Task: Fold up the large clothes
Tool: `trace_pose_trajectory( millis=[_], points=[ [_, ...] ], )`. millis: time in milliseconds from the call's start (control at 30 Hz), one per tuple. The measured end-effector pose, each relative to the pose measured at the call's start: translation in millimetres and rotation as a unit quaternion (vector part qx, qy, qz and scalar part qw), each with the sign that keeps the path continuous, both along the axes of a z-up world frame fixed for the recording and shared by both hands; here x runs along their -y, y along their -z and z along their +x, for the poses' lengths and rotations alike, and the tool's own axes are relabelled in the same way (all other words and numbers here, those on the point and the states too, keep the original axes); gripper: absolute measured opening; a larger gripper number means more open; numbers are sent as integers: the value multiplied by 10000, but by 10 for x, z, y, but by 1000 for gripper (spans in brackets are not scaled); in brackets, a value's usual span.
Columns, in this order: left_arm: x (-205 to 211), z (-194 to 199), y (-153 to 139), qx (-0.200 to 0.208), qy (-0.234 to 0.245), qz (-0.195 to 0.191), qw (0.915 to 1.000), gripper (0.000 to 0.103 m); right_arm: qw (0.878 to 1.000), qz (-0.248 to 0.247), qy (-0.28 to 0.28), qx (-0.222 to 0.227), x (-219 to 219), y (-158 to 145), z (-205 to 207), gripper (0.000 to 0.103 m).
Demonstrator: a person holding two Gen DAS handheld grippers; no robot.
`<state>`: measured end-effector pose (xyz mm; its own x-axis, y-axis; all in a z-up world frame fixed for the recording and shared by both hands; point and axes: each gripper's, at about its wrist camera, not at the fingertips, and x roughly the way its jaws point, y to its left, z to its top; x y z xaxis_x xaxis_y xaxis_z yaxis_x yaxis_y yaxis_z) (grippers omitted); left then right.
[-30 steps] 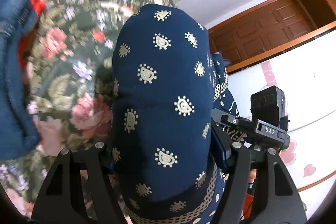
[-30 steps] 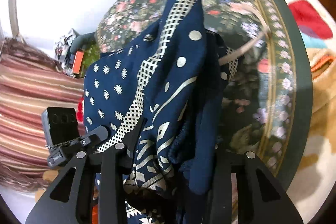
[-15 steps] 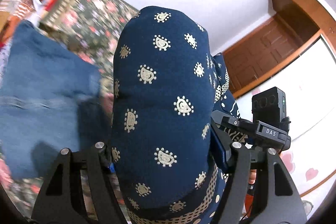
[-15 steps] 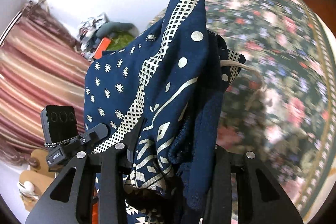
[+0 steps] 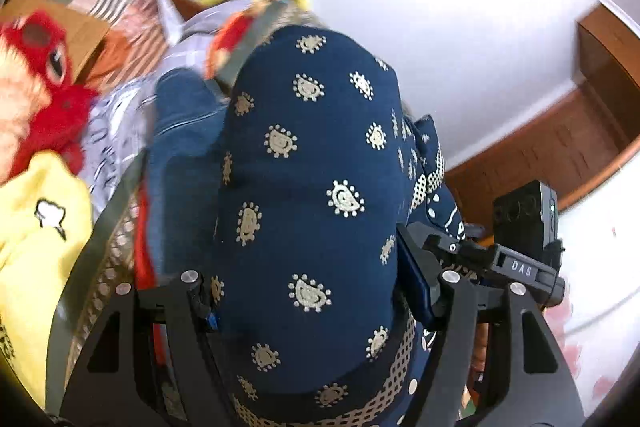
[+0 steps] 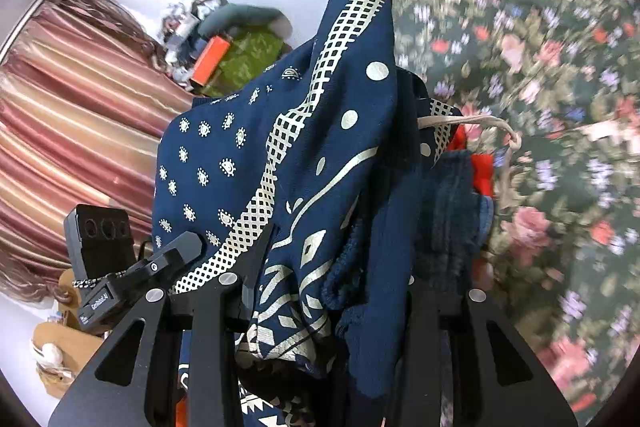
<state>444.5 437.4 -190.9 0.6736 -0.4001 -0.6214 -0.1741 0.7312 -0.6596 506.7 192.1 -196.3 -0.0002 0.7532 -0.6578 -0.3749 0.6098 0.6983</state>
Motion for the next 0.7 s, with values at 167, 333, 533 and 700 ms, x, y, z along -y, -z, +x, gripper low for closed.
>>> trace_pose_trajectory(
  millis=[167, 333, 533, 700],
  points=[
    [-324, 33, 576, -314, -373, -626, 9968, 69, 9985, -370, 235, -314, -16, 421, 16, 42],
    [-247, -105, 492, -249, -343, -284, 9987, 75, 9975, -669, 226, 75, 219, 321, -69, 59],
    [82, -385, 97, -225, -157, 992, 9947, 77, 9883, -1325, 275, 708, 448, 42, -259, 65],
    [284, -690, -141, -210, -175, 1591, 9869, 77, 9799, -1557, 326, 1204, 528, -242, -448, 65]
  ],
)
